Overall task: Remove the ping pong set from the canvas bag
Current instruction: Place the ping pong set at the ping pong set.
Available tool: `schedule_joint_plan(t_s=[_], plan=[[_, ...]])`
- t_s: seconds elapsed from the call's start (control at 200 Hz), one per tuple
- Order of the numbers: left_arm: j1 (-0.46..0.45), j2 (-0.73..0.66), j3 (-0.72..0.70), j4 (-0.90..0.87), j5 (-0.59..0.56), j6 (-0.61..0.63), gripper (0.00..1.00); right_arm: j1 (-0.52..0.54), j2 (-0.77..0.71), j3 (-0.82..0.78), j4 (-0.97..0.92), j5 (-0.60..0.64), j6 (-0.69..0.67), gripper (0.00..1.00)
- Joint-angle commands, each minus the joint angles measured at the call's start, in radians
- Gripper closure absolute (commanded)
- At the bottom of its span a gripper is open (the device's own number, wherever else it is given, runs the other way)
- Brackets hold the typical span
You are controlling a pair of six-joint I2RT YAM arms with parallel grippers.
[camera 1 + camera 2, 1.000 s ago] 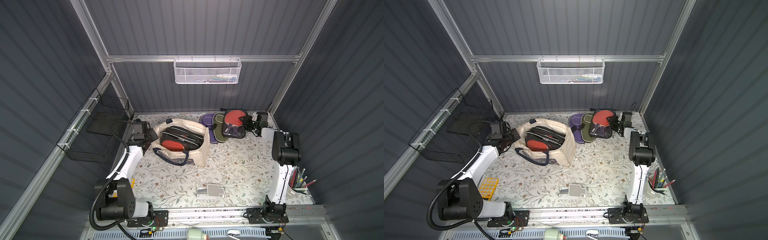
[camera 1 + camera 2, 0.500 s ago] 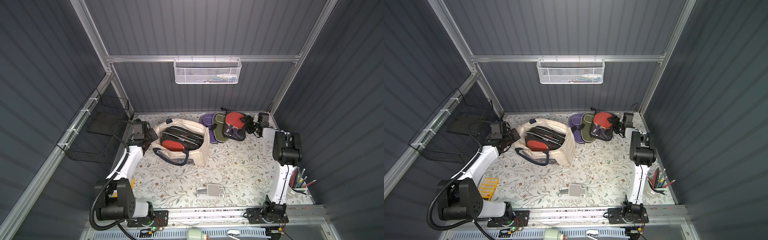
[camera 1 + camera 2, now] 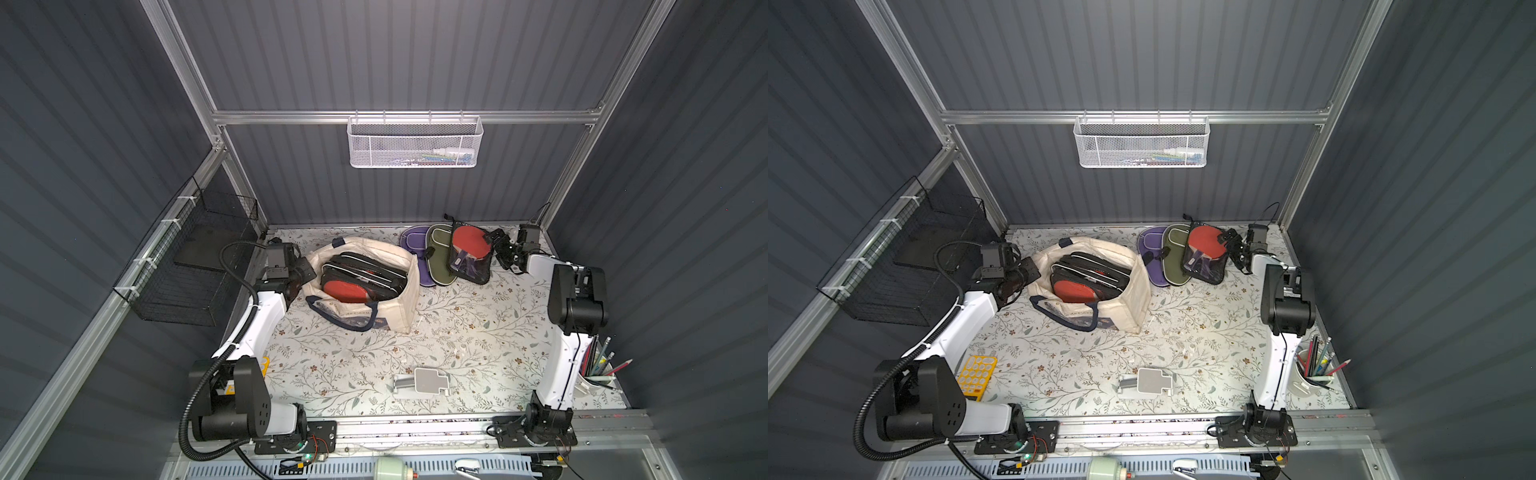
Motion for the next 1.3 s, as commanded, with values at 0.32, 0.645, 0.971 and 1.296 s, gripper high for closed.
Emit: schedule_joint_plan(t_s=[0.32, 0.645, 0.971, 1.296], plan=[[0.01, -0.016, 0.059, -0.108, 0.033, 0.005, 1.0, 0.075, -0.327, -0.133, -0.011, 0.123, -0.158, 0.01], [0.008, -0.035, 0.001, -0.058, 0.148, -0.006, 1.0, 0.385, -0.59, -0.107, -0.149, 0.066, -0.461, 0.01], [0.0, -0.074, -0.15, 0.05, 0.163, -0.056, 1.0, 0.739, -0.609, 0.046, -0.43, 0.052, -0.707, 0.03], [-0.044, -0.073, -0.214, 0.113, 0.143, -0.09, 1.0, 0.982, -0.393, 0.27, -0.679, 0.139, -0.861, 0.12]])
